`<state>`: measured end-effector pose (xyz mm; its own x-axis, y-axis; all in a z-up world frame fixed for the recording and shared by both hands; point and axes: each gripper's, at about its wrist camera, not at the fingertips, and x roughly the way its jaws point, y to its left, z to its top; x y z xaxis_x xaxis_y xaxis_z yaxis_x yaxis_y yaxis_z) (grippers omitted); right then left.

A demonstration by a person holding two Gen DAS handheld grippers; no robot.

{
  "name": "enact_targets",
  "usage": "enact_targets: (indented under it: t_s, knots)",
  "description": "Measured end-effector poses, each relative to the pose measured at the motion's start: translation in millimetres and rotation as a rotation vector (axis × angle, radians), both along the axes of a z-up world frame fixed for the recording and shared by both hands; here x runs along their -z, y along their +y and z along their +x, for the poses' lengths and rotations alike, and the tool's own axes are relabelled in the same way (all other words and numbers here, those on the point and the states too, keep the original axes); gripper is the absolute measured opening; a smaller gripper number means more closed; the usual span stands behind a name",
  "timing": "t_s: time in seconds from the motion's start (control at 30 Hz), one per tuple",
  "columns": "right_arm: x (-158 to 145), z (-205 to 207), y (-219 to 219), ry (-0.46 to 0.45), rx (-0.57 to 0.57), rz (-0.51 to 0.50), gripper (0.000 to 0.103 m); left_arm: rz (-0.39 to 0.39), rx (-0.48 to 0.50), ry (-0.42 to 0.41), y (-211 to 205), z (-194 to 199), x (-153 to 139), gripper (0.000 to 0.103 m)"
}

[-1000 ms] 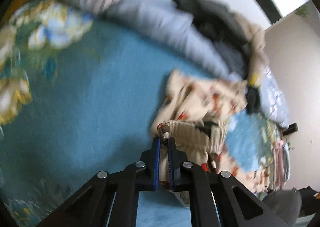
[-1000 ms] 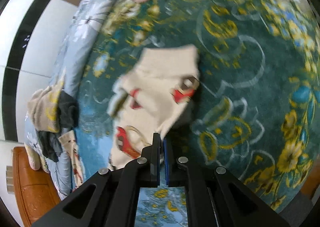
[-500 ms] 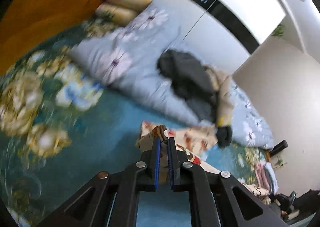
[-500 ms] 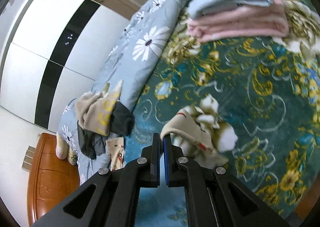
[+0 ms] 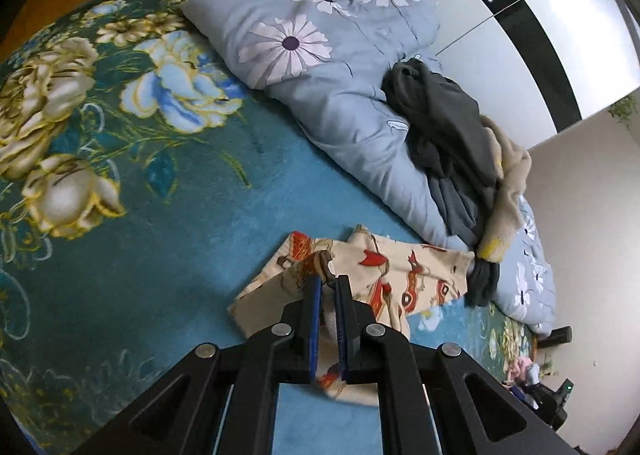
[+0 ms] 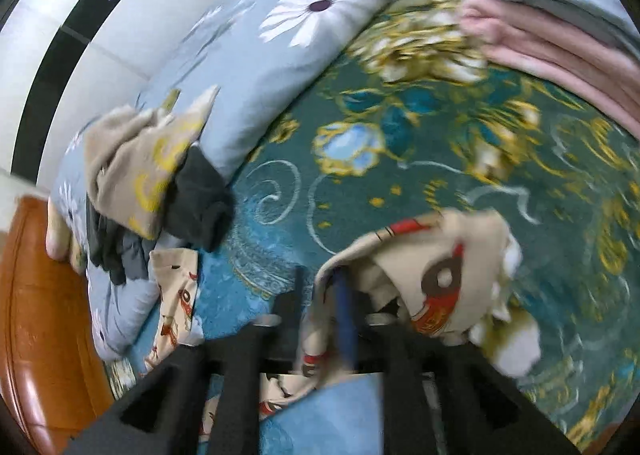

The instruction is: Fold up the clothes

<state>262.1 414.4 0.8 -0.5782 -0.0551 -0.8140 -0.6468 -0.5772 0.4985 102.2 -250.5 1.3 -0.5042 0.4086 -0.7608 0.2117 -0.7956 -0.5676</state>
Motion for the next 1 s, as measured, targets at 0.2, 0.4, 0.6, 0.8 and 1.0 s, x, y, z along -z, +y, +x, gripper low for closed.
enact_targets:
  t_s: [0.2,0.4,0.6,0.8,1.0]
  knots:
    - [6,54,20,0.127,0.101,-0.048,0.045,-0.034,-0.016,-0.021,5,-18,7,0.008]
    - [79,100,11,0.134,0.187,-0.334,0.046,-0.072,-0.018,-0.050,9,-25,12,0.008]
    - [117,74,0,0.215,0.249,-0.498,0.046,-0.101,0.001,-0.048,16,-26,5,0.008]
    - [89,47,8,0.125,0.246,-0.378,0.003,-0.097,-0.013,-0.043,18,-28,-2,0.008]
    - [-27,39,25,0.285,0.145,-0.159,0.003,-0.026,0.028,0.097,27,-31,-60,0.007]
